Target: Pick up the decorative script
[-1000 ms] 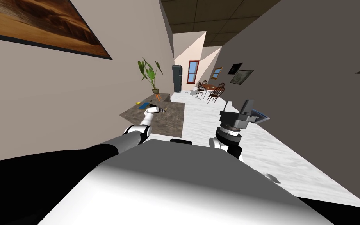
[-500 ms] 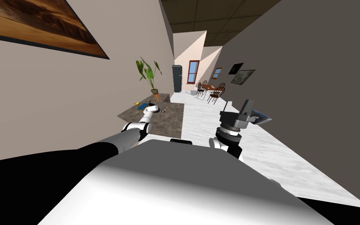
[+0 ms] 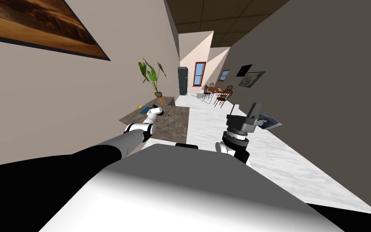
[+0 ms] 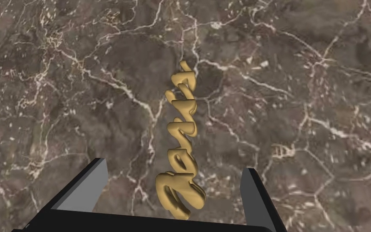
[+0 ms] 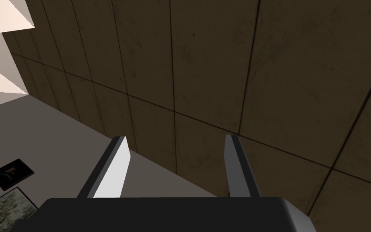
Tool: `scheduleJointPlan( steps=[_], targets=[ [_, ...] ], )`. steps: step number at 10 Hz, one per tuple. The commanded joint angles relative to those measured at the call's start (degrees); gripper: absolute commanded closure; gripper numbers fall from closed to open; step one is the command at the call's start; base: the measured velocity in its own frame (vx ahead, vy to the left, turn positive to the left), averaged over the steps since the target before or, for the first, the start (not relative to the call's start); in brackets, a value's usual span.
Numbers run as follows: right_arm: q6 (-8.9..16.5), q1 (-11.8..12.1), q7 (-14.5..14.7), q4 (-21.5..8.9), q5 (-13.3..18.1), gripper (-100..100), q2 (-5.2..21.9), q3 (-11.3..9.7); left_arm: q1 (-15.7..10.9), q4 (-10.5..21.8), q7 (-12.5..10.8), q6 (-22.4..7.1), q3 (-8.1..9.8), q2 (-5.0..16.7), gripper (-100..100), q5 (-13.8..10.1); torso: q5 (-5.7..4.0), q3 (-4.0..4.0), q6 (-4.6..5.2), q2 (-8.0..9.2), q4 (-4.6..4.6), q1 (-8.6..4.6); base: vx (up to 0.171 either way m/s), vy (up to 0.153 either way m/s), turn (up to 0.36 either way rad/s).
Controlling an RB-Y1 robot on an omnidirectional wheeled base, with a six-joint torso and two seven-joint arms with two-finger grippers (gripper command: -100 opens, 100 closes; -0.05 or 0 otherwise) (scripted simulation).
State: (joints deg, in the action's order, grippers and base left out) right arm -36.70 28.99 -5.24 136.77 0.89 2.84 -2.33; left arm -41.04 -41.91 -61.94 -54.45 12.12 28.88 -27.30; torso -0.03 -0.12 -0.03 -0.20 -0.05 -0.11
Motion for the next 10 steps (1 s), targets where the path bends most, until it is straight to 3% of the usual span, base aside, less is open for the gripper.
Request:
scheduleJointPlan(
  steps=[1,5,6,7,8,9,10],
  targets=[
    [0.0,0.0,0.0,0.0,0.0,0,0.0,0.0,-0.9,1.9,-0.2,-0.6,-0.04,0.4,-100,-0.2,0.0,0.0,0.0,0.0,0.0,0.0,0.044,-0.028,0.011],
    [0.0,0.0,0.0,0.0,0.0,0,0.0,0.0,-4.6,7.8,-1.5,-4.1,-0.38,2.2,-100,-0.7,0.0,-0.03,0.0,-0.05,-0.02,0.02,0.062,-0.027,0.019],
    [0.0,0.0,0.0,0.0,0.0,0,0.0,0.0,-4.3,7.6,-1.1,-3.3,-0.29,2.0,-100,-0.7,0.01,-0.02,0.0,-0.02,-0.02,0.04,-0.005,-0.006,0.017],
    [0.0,0.0,0.0,0.0,0.0,0,0.0,0.0,-4.4,7.7,-1.1,-3.4,-0.3,2.0,0,-0.8,0.03,0.08,0.0,0.15,0.02,0.11,0.0,0.0,0.0],
    [0.0,0.0,0.0,0.0,0.0,0,0.0,0.0,-3.5,8.3,-0.4,-1.8,0.0,1.3,-100,-0.7,0.03,0.11,0.0,0.2,0.04,0.14,0.0,-0.005,0.014],
    [0.0,0.0,0.0,0.0,0.0,0,0.0,0.0,-3.0,8.6,-0.1,-0.9,0.15,0.9,-100,-0.6,0.04,0.11,-0.01,0.22,0.03,0.13,0.0,-0.005,0.015],
    [0.0,0.0,0.0,0.0,0.0,0,0.0,0.0,-2.8,7.2,-0.5,-2.2,0.1,1.3,-100,-0.7,0.04,0.12,-0.01,0.23,0.04,0.14,0.0,0.0,0.0]
  ],
)
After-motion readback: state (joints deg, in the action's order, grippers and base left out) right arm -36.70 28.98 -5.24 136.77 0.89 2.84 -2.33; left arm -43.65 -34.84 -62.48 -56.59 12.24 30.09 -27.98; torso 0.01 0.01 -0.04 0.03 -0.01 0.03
